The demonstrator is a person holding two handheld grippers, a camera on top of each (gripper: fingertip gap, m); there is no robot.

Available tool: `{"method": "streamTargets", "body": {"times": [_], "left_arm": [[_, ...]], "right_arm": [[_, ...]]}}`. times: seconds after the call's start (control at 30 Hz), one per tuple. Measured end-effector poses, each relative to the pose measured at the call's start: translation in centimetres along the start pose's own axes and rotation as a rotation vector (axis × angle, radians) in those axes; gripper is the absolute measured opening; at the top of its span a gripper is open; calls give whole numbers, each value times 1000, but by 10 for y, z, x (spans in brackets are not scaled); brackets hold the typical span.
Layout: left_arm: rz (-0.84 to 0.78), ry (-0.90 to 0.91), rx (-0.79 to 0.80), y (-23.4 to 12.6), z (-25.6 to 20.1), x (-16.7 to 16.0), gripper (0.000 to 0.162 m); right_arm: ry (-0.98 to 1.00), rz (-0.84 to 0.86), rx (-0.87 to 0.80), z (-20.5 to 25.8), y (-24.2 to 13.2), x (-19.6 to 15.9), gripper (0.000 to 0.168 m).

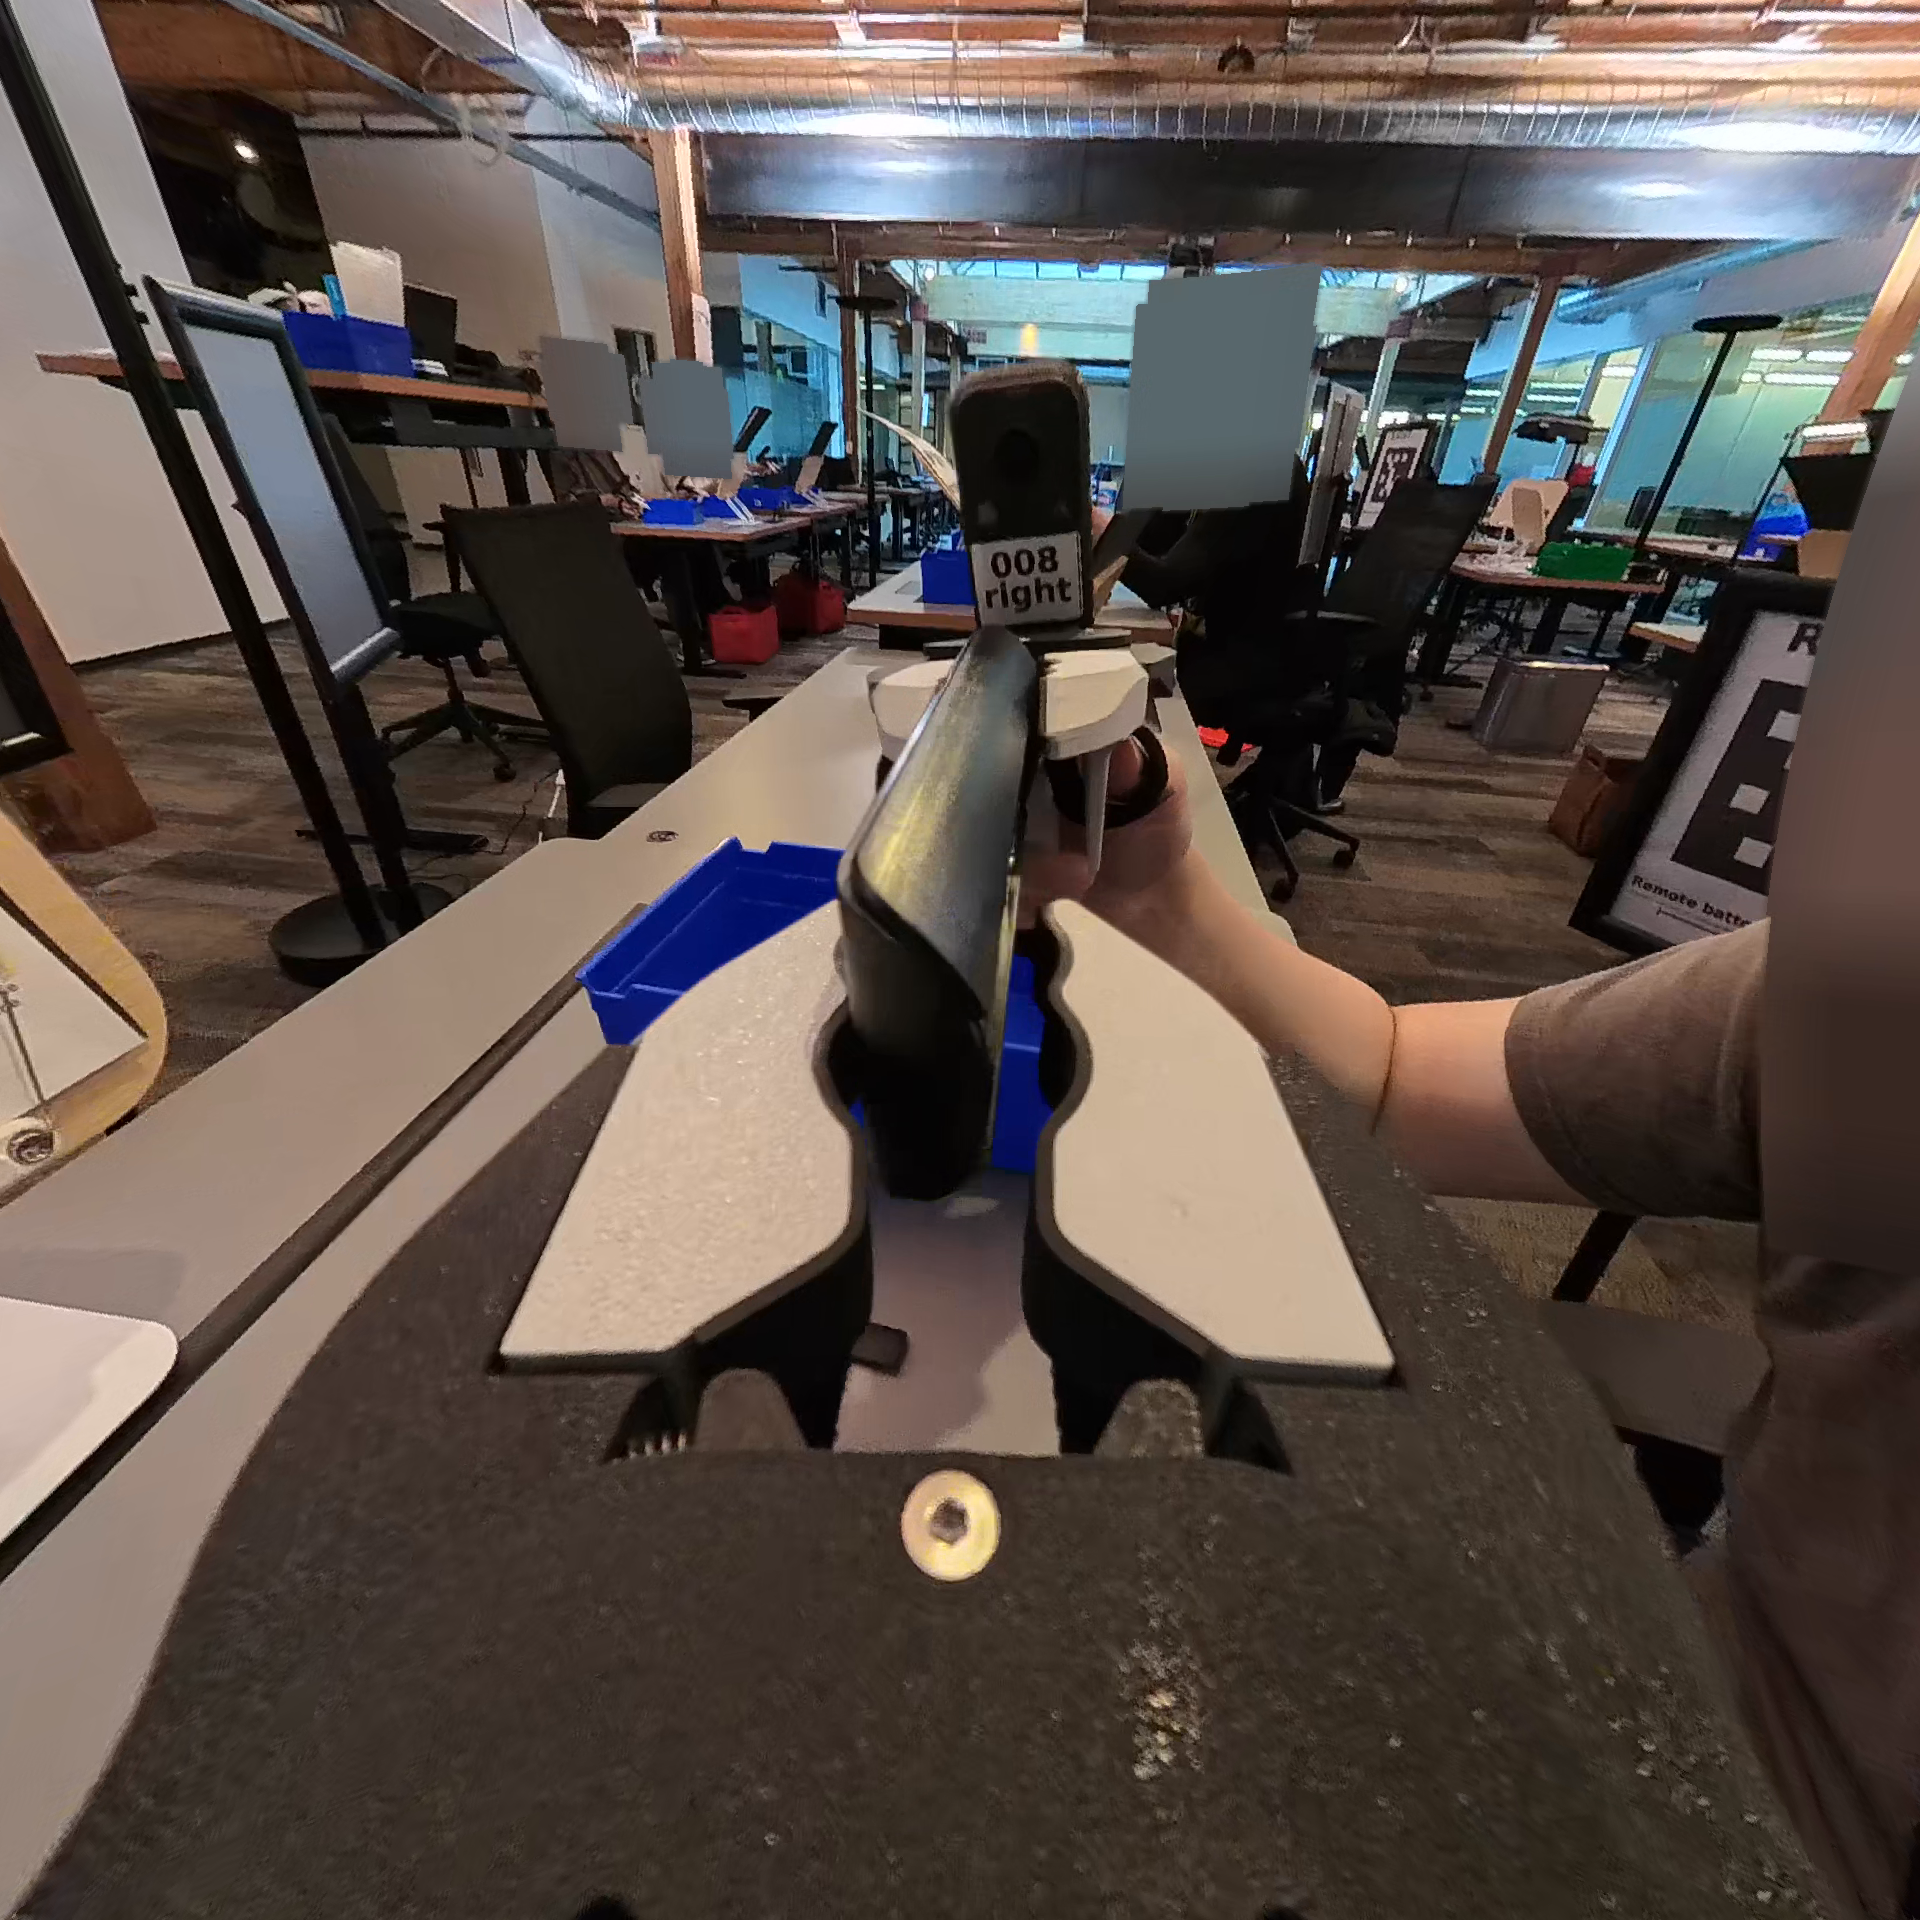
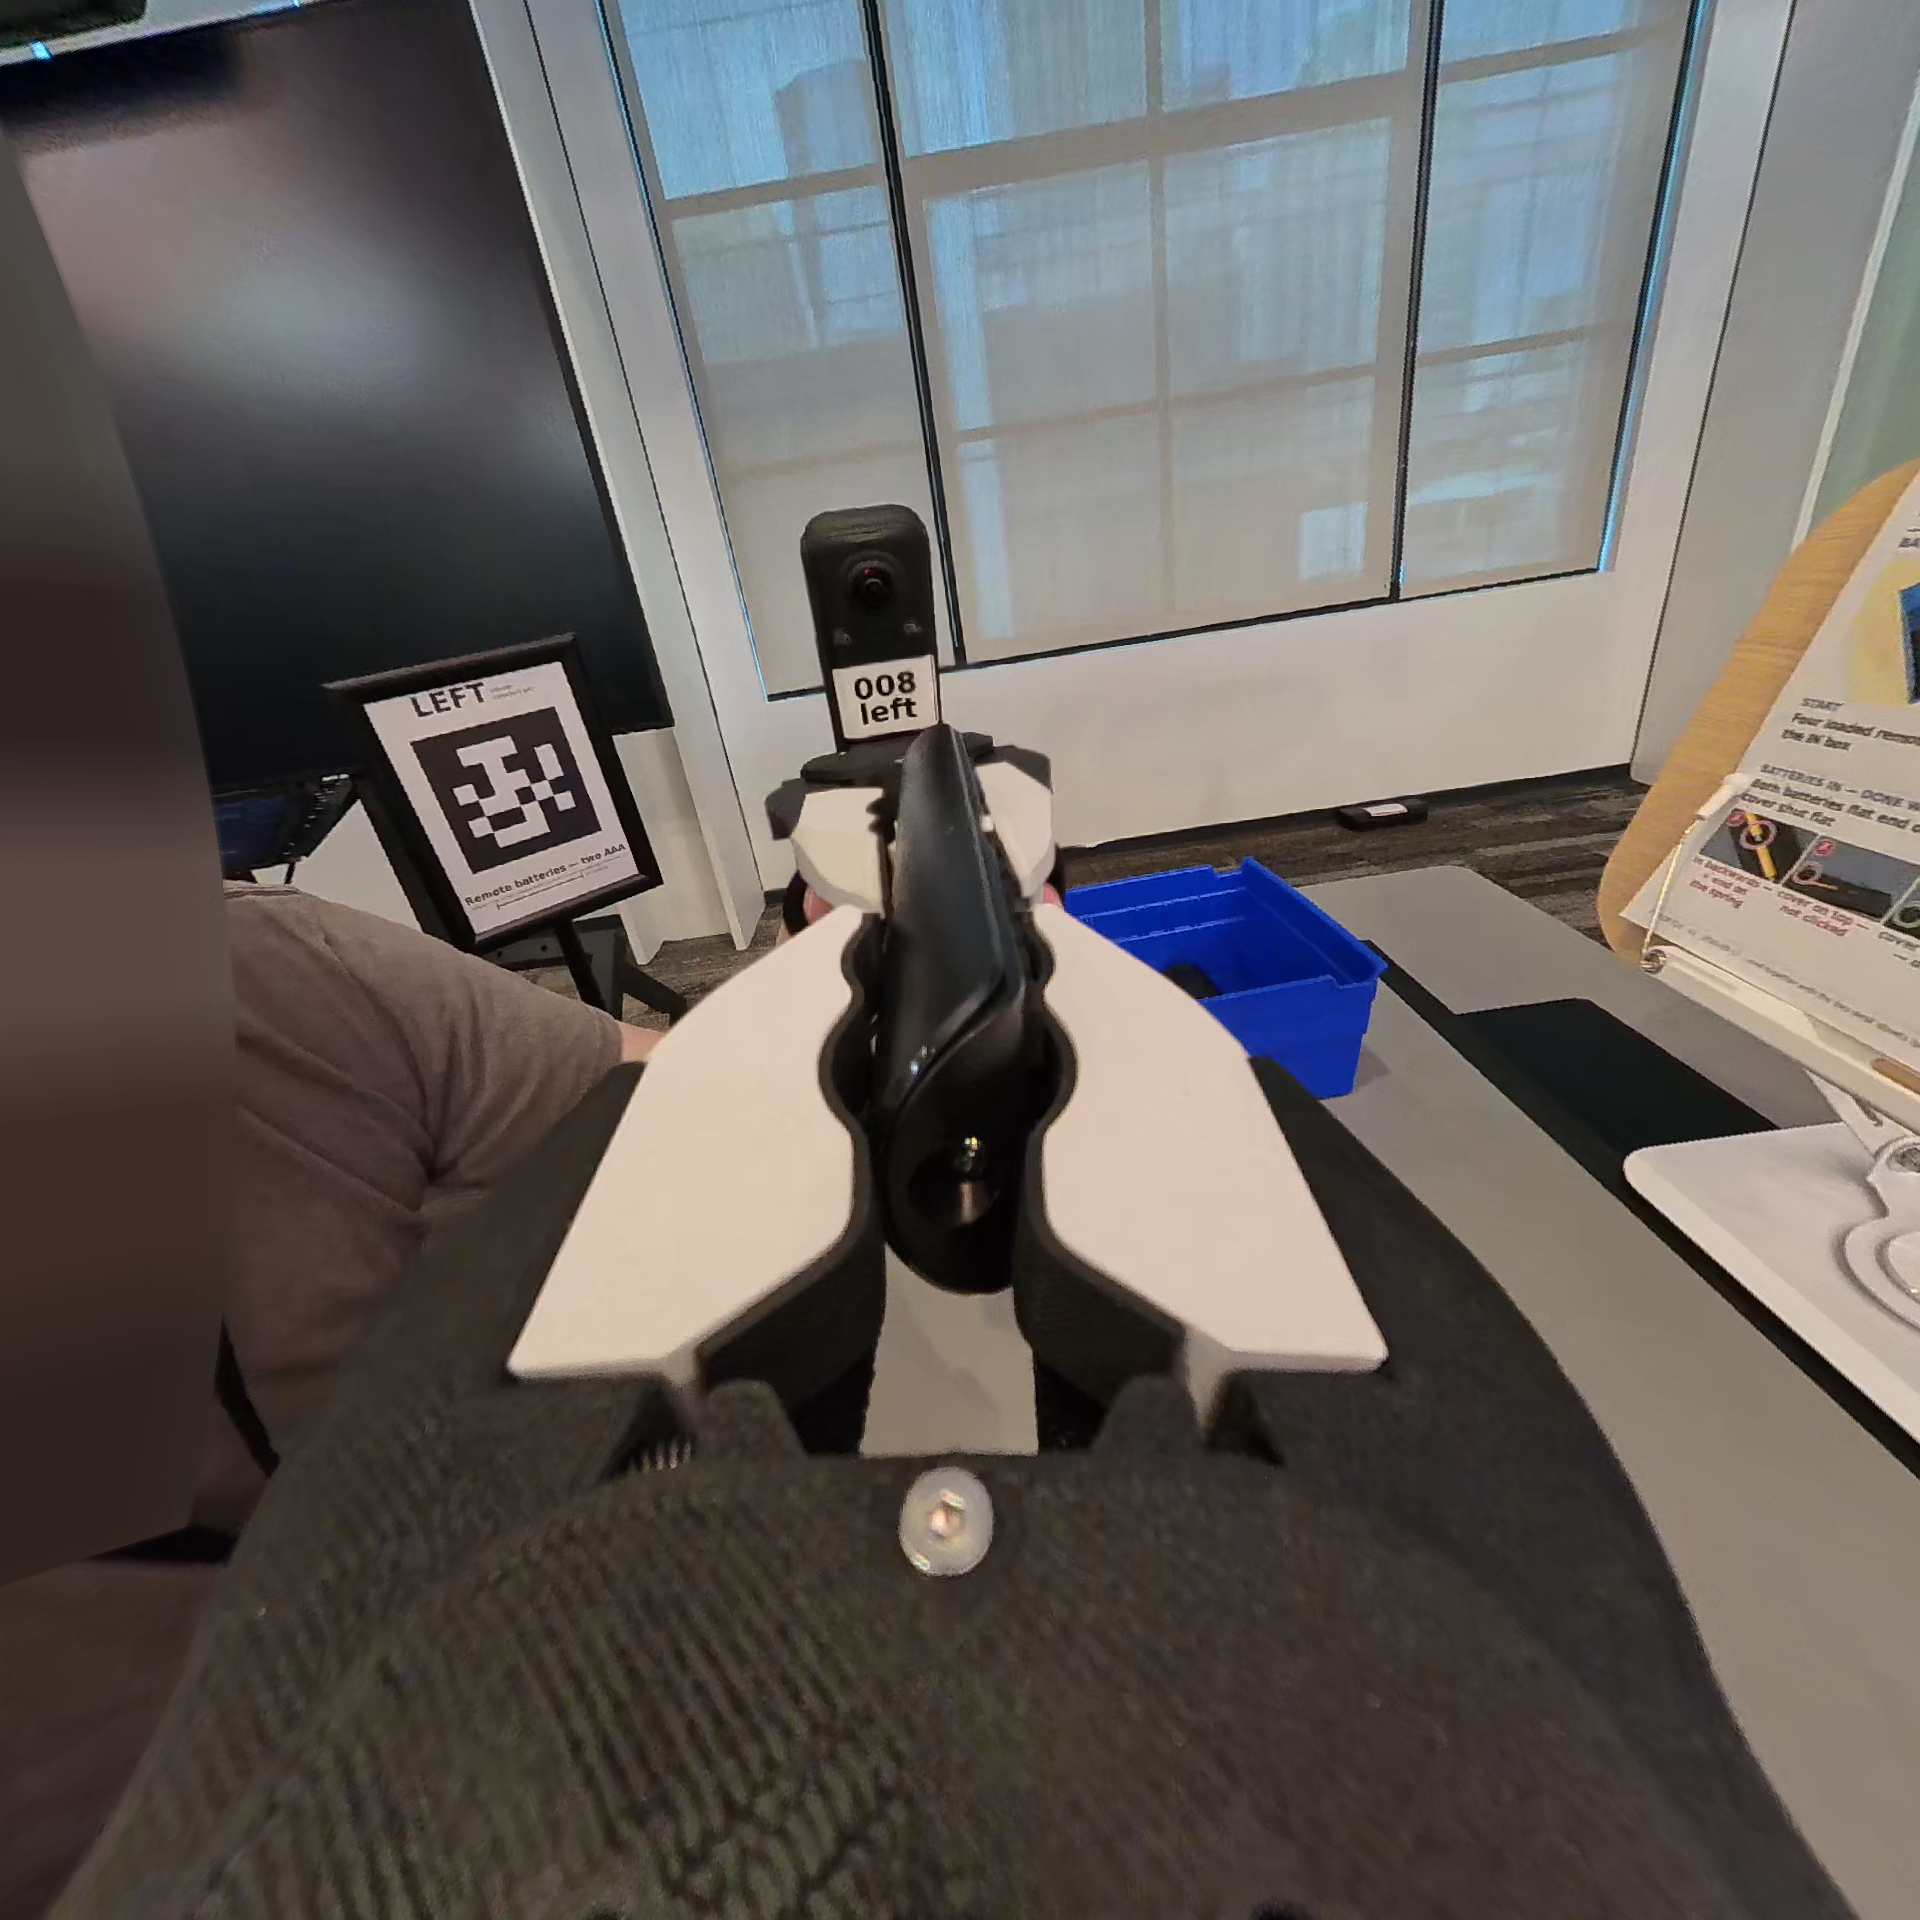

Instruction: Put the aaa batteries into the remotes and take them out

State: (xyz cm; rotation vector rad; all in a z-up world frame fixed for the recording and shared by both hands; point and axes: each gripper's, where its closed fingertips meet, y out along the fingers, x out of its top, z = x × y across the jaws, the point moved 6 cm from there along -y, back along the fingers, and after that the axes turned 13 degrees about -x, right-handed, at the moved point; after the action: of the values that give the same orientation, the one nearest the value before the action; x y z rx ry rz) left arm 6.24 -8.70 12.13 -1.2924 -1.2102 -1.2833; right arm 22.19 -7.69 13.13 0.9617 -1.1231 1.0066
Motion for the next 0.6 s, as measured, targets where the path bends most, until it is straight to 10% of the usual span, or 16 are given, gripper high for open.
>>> {"method": "streamTargets", "body": {"times": [0.6], "left_arm": [[82,-33,4,7,9,-15,23]], "right_arm": [[118,55,45,-18,-1,-10,26]]}}
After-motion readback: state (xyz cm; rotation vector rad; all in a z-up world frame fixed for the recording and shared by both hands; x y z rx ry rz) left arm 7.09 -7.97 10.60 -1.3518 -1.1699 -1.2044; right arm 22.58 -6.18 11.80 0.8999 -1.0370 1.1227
